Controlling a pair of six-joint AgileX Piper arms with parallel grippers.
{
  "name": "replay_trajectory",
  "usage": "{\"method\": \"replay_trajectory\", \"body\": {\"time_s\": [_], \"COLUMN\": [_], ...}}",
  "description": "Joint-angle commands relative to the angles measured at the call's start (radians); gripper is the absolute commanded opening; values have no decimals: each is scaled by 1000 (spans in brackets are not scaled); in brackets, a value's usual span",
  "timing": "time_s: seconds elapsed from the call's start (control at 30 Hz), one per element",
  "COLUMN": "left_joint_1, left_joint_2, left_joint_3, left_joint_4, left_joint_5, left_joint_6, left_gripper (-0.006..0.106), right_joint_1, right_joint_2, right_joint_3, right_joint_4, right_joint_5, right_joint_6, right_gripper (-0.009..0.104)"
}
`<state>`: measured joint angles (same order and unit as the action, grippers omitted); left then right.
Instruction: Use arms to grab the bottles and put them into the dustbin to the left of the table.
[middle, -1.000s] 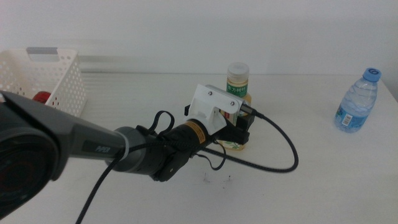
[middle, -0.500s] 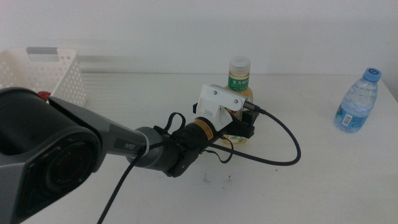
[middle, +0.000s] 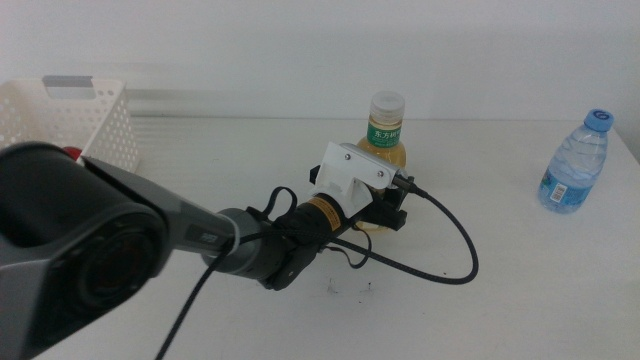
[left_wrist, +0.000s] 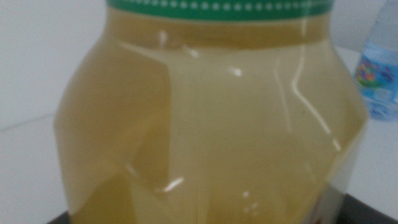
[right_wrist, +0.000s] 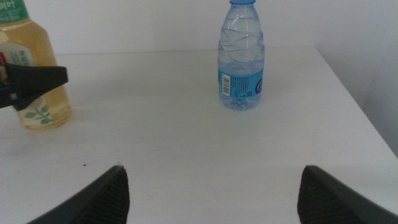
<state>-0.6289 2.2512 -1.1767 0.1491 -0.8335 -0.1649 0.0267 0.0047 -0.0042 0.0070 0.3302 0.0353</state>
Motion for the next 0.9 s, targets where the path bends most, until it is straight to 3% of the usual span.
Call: {"method": "replay_trajectory", "body": {"time_s": [0.0, 0.2, 0.3, 0.6, 0.67, 0.8, 0.87], "left_joint_1": [4, 4, 4, 71, 135, 331, 431], "left_joint_2": [-73, -342, -495, -819, -844, -831, -820], "left_joint_3": [48, 253, 271, 139, 53, -167, -275], "left_joint_4": [17, -48, -4, -34, -83, -335, -405], "left_joint_5": [-8, 69, 302, 947, 1158, 1531, 1687], "left_joint_6": [-14, 8, 8, 11, 75, 425, 524], "left_gripper": [-1, -2, -2, -2, -2, -2, -2], "right_joint_1": [-7, -7, -7, -7, -7, -7, -7], "right_joint_2": [-5, -5, -5, -5, -5, -5, -5], "right_joint_3": [4, 4, 4, 4, 4, 4, 4], "right_joint_4": [-7, -7, -7, -7, -7, -7, -7], "right_joint_5": [-16, -16, -16, -16, -16, -16, -16], "right_joint_6": [-6, -6, -6, -6, -6, -6, -6], "right_gripper": [93, 93, 93, 93, 93, 93, 93]}}
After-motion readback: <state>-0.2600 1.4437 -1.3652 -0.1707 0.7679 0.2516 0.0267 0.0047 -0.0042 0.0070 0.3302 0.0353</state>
